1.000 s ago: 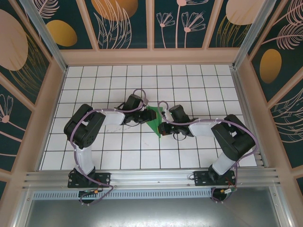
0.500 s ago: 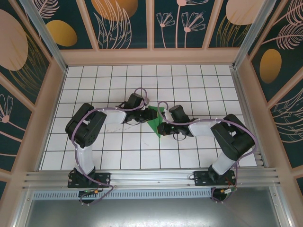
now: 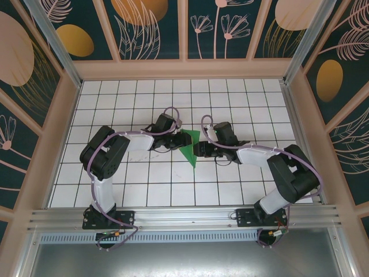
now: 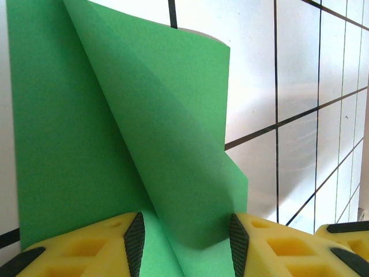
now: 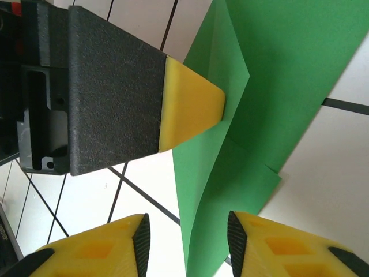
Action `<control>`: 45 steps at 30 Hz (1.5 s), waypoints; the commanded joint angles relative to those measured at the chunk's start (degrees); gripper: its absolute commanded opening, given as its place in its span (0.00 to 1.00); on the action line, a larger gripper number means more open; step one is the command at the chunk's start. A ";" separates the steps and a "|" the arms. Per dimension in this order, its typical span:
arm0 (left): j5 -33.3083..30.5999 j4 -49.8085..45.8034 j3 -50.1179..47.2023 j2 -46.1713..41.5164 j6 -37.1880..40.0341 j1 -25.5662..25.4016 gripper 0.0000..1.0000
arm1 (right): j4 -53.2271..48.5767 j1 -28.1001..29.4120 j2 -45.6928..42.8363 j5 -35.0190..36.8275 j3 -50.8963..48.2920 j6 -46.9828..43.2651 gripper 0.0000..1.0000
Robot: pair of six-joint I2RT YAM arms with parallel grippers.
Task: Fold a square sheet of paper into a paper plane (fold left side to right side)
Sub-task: Fourth fold the wing at the center of the table.
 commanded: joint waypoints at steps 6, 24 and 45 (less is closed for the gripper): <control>-3.91 -4.12 -0.26 2.67 2.03 -0.25 0.47 | 1.78 2.05 6.50 -1.03 3.89 1.94 0.46; -4.26 -4.32 -0.48 2.43 2.02 -0.28 0.47 | 2.86 3.45 11.29 -0.02 5.69 1.80 0.26; -6.36 -4.47 -1.49 1.03 1.77 -0.27 0.43 | 3.29 1.75 9.18 -2.60 3.91 -2.89 0.06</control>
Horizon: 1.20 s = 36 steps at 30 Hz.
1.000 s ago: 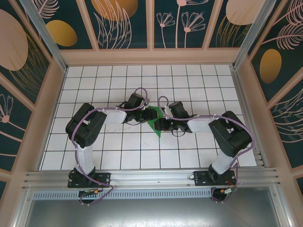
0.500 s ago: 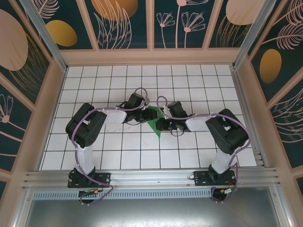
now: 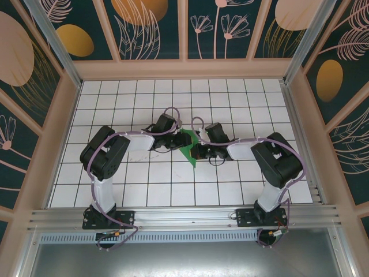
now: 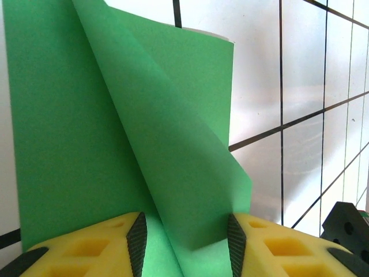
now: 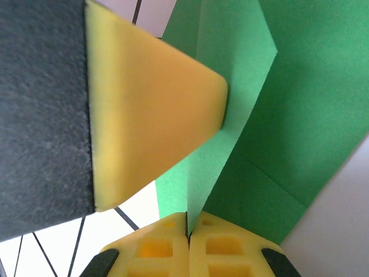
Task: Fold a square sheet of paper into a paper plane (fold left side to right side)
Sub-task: Fourth fold the wing at the center of the table.
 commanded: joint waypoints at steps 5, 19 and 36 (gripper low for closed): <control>-5.96 -4.48 -0.99 1.02 1.66 0.04 0.40 | 1.67 -0.54 -1.35 -2.04 -0.77 -1.75 0.06; -6.20 -4.66 0.48 2.43 1.19 0.29 0.41 | 1.77 -1.21 -3.13 -0.56 -0.36 -0.84 0.22; -5.63 -4.23 0.24 2.35 1.05 0.29 0.40 | 3.83 0.07 1.93 1.04 2.15 0.40 0.34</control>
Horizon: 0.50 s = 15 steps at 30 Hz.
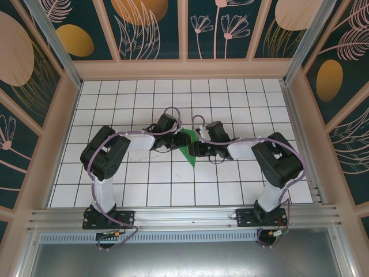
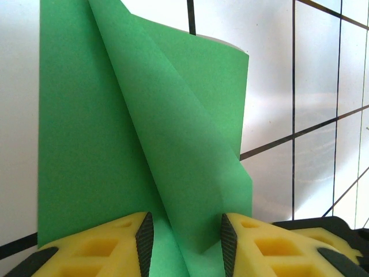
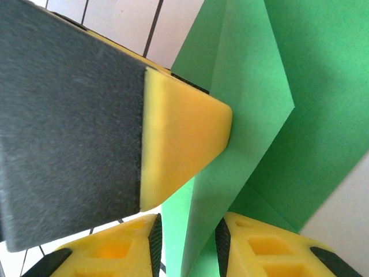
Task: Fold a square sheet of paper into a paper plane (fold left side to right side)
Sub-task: Fourth fold the wing at the center of the table.
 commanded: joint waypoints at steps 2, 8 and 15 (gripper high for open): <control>-3.17 -2.97 -0.60 2.23 1.03 0.66 0.40 | 1.37 0.76 2.17 0.69 1.91 0.23 0.34; -3.25 -3.07 -0.42 2.27 1.11 0.65 0.40 | 0.93 1.34 2.98 0.68 2.26 -0.27 0.26; -3.42 -3.16 -0.67 2.18 1.11 0.66 0.40 | 1.94 0.86 2.56 -1.34 2.09 -0.76 0.10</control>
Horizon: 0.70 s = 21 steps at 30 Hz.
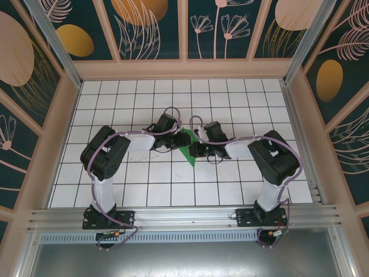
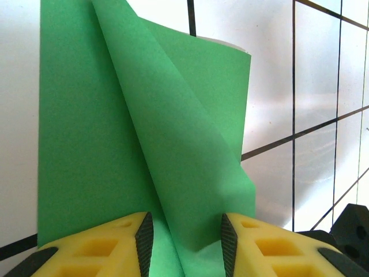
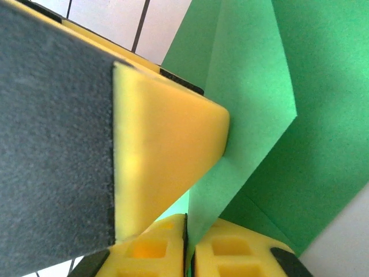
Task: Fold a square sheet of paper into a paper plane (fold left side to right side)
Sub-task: Fourth fold the wing at the center of the table.
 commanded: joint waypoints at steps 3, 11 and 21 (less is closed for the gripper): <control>-3.38 -3.18 -0.71 2.25 1.15 0.60 0.40 | 2.61 -0.24 -0.02 -2.74 0.54 -0.76 0.08; -3.64 -3.29 -0.78 2.66 1.16 0.65 0.40 | 2.24 -1.39 -5.16 -3.51 -2.28 -0.85 0.22; -3.60 -3.40 -0.67 2.56 1.22 0.59 0.40 | 4.89 -7.60 -12.94 -9.91 -7.77 1.78 0.36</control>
